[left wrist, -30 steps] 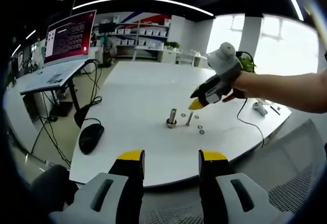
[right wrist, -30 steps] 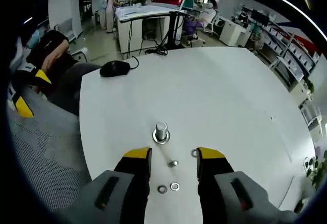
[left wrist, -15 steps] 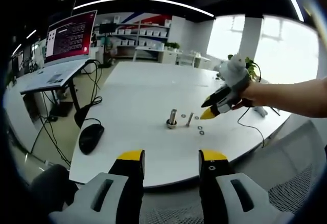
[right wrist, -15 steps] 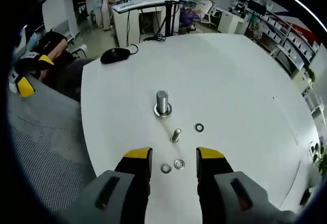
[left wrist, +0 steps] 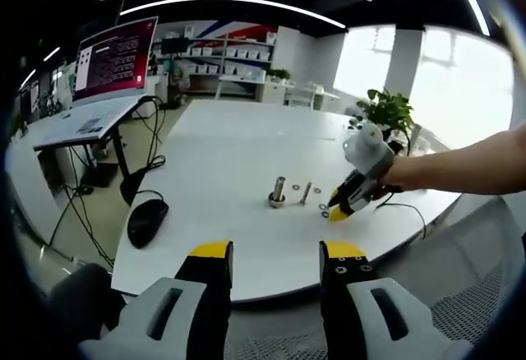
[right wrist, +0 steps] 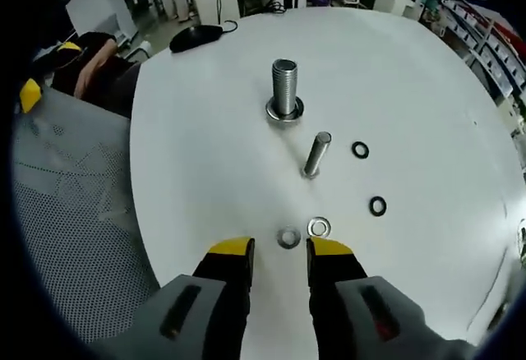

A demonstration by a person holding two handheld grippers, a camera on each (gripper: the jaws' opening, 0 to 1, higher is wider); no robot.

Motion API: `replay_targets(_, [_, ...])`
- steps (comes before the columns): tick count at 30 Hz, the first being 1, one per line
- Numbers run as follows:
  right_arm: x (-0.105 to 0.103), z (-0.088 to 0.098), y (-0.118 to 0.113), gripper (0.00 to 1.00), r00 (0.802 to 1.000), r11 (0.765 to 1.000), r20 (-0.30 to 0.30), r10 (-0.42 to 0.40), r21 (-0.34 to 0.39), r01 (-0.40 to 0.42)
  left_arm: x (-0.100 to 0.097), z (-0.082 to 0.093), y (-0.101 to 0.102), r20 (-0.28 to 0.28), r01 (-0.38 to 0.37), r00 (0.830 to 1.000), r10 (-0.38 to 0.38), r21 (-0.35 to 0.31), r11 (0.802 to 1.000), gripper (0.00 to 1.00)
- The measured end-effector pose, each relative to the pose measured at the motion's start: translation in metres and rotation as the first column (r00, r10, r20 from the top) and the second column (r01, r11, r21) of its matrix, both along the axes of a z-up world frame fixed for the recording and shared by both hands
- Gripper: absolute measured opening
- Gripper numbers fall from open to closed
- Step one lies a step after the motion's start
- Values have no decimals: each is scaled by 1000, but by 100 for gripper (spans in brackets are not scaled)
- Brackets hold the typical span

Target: Place the washer onto the threaded stud by aligning its center hole with the stud, sliding it down to the base, and recovering from edge contact or off-axis alignment until the washer reaches the visible bottom stop.

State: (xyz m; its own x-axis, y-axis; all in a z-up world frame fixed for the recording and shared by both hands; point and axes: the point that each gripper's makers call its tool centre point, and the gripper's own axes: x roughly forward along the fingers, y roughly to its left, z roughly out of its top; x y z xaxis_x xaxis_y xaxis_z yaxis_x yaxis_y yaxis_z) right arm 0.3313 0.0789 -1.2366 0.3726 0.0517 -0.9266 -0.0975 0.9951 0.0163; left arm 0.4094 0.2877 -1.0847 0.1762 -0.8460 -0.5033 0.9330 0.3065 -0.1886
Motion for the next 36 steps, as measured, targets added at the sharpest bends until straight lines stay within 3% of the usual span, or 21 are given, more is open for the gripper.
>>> replay_targets(15, [-1,-2,-5,25,992,995,-86,92,-33,-95,0,0,0,-1,-2,1000,2,-3,1000,40])
replay_targets(19, [-3,-2,0,25,980,985,-115,165,-39,-170,0,1,-1,-2,-5,1000,5,-5,1000,39])
replay_targets(29, [-1,-3,-1,25,958,984,-243,154,-50,-171,0,1,-1,-1,-5,1000,5,-2,1000,38])
replay_targets(36, [-4,-2,-1,25,956,982,-240,171,-43,-186,-1,1,-1,-1,-2,1000,2,0,1000,38])
